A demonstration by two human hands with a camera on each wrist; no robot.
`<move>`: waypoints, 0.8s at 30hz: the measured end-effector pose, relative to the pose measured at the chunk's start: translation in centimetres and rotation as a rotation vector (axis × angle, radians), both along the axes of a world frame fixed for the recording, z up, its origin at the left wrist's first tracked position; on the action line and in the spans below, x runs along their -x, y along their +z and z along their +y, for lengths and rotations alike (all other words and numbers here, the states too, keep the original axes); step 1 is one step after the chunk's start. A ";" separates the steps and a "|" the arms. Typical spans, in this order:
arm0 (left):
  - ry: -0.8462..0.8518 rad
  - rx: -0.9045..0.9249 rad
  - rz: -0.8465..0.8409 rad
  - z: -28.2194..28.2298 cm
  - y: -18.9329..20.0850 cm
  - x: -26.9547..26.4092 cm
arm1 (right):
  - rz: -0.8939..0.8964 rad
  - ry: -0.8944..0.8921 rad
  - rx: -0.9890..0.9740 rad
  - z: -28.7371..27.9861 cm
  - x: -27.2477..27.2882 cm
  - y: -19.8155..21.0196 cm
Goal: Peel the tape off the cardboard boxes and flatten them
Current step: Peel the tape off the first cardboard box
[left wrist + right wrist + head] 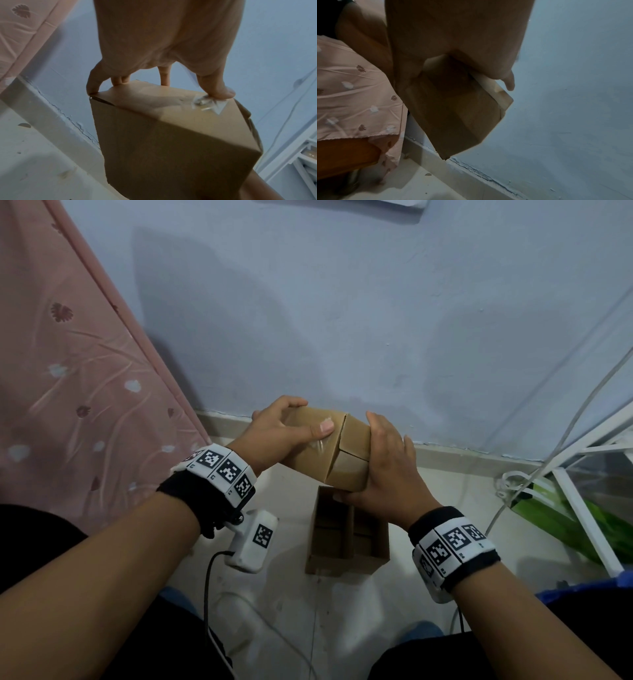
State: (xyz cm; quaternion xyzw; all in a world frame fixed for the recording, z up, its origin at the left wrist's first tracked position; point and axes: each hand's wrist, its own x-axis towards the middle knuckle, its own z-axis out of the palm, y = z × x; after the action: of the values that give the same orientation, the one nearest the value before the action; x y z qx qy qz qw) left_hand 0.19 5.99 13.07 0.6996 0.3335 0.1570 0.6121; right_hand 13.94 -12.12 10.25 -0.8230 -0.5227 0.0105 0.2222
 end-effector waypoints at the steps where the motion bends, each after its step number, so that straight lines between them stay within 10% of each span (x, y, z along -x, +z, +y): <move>1: 0.010 -0.015 -0.005 -0.1 -0.1 0.0 | 0.024 0.027 -0.007 0.0 0.1 0.0; 24: 0.010 -0.245 0.058 -0.6 0.7 -0.1 | 0.021 0.040 -0.180 0.4 1.5 0.1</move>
State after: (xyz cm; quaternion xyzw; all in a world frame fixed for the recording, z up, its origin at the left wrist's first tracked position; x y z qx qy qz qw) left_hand 0.30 5.42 13.74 0.7717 0.3329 0.1793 0.5114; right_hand 12.49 -11.69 10.37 -0.7891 -0.5353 -0.0236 0.3004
